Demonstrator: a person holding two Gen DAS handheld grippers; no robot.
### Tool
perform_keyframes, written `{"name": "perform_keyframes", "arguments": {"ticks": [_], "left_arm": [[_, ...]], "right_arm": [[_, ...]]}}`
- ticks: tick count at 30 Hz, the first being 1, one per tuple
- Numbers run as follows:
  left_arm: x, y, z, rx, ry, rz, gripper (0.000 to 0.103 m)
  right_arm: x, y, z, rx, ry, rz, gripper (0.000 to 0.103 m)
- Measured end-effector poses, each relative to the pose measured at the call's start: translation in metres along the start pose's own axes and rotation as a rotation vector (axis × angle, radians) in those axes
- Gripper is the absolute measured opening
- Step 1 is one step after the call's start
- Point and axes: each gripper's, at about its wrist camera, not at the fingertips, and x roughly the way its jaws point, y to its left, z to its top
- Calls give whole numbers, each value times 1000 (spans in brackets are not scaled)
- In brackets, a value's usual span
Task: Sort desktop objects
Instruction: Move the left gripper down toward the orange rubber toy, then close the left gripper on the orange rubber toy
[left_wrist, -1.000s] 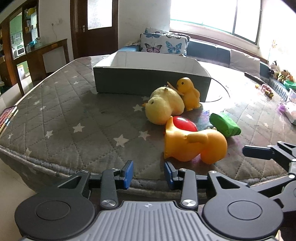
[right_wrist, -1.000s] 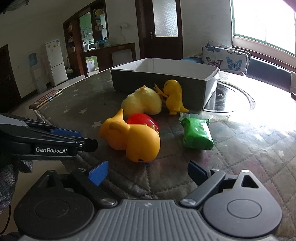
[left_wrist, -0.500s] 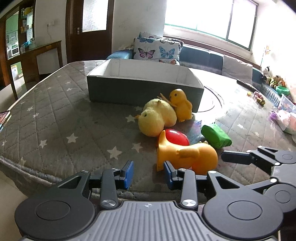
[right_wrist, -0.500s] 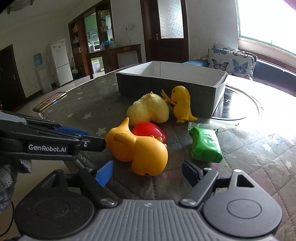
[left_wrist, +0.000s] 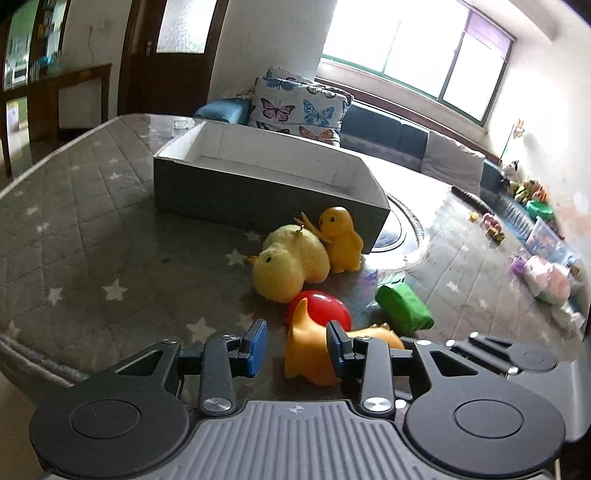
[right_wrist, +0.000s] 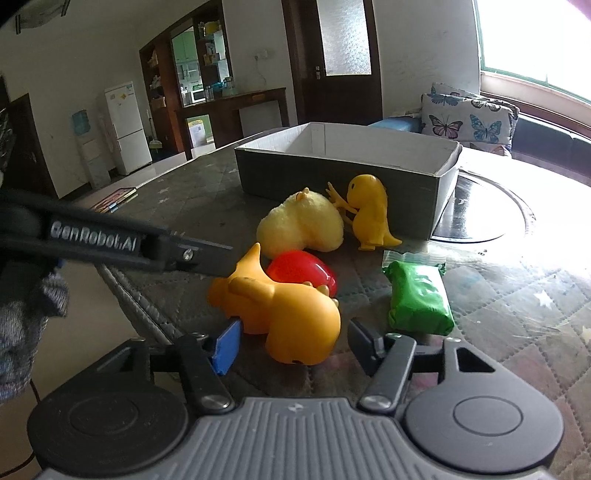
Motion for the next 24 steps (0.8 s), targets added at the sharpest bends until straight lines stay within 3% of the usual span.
{"name": "perform_keyframes", "arguments": {"ticks": [9, 18, 24], "left_arm": [[21, 12, 12, -56, 77, -67, 38], [37, 23, 19, -94, 133, -157, 38], [32, 30, 20, -106, 125, -175, 30]], "right_arm": [[5, -2, 1, 3, 15, 19, 49], [8, -4, 3, 3, 21, 34, 47], [8, -4, 5, 0, 30, 43, 45]]}}
